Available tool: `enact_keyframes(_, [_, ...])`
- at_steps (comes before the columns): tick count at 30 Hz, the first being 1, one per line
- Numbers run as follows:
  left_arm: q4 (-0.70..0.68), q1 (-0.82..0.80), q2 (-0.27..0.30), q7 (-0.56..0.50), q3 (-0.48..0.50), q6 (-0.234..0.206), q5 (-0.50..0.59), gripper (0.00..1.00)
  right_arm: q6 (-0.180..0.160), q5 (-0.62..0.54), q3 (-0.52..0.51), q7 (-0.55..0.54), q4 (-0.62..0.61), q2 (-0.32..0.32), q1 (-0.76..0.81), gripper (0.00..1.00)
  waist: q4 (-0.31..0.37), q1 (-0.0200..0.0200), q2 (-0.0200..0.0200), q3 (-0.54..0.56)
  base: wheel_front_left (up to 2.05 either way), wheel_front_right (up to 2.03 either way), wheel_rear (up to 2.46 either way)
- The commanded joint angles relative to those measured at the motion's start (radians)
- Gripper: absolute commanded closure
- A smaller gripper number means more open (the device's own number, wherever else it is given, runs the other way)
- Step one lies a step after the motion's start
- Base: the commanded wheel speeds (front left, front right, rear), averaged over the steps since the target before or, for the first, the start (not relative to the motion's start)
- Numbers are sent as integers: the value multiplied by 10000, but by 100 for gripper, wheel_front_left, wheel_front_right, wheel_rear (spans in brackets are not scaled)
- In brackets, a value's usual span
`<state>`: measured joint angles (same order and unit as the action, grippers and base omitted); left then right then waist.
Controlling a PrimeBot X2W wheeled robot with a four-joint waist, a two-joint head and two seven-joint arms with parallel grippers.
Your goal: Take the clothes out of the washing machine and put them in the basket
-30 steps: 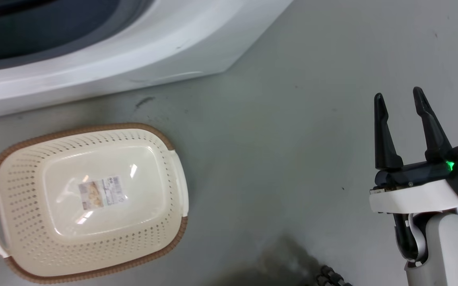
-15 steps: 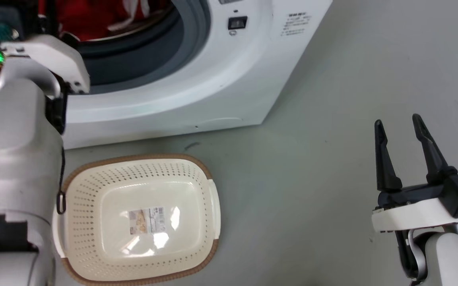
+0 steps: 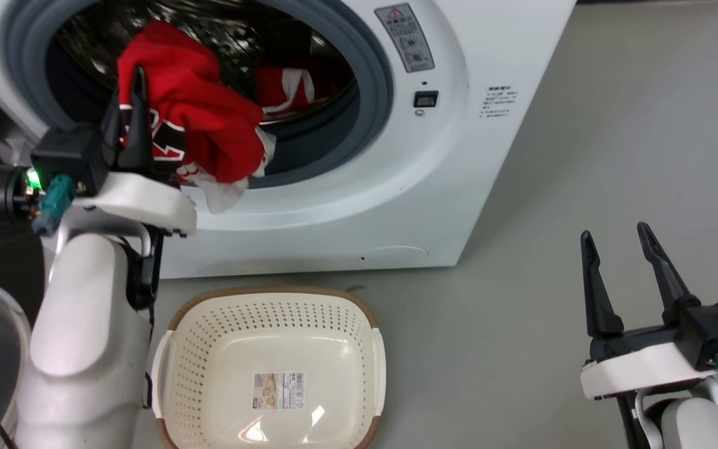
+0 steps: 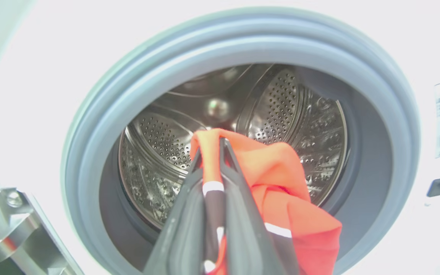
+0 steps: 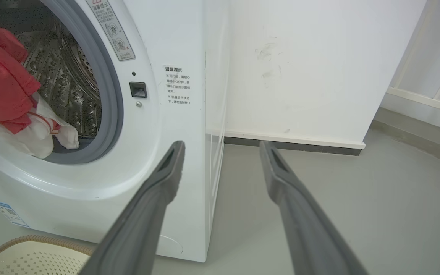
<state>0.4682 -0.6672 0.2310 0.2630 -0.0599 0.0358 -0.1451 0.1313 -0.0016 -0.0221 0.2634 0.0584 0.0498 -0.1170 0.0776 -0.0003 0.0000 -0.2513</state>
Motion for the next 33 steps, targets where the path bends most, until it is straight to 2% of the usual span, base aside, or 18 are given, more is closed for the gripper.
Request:
enact_keyframes(1, [-440,373,-84,25,5,70,47,100,-9,-66,-14,21,32,9,147,0,-310,3,0,384,0,0,0])
enact_keyframes(10, [-2887,2846,-240,-16,-494,437,58,100,-10,-145,-106,21,143,9,584,0,-794,3,0,1052,0,0,0])
enact_keyframes(18, [-4014,4536,-132,-974,-883,514,-139,100,-10,-198,-158,21,52,10,574,0,-1029,3,0,770,0,0,0])
enact_keyframes(25, [-2598,4872,-20,-975,-1088,489,-56,100,-9,-325,-171,21,-60,9,188,0,-958,3,0,-146,0,0,0])
enact_keyframes(33, [778,3650,-123,-333,-1293,393,194,100,-9,-647,-248,21,-348,10,-335,0,-708,3,0,-1660,0,0,0])
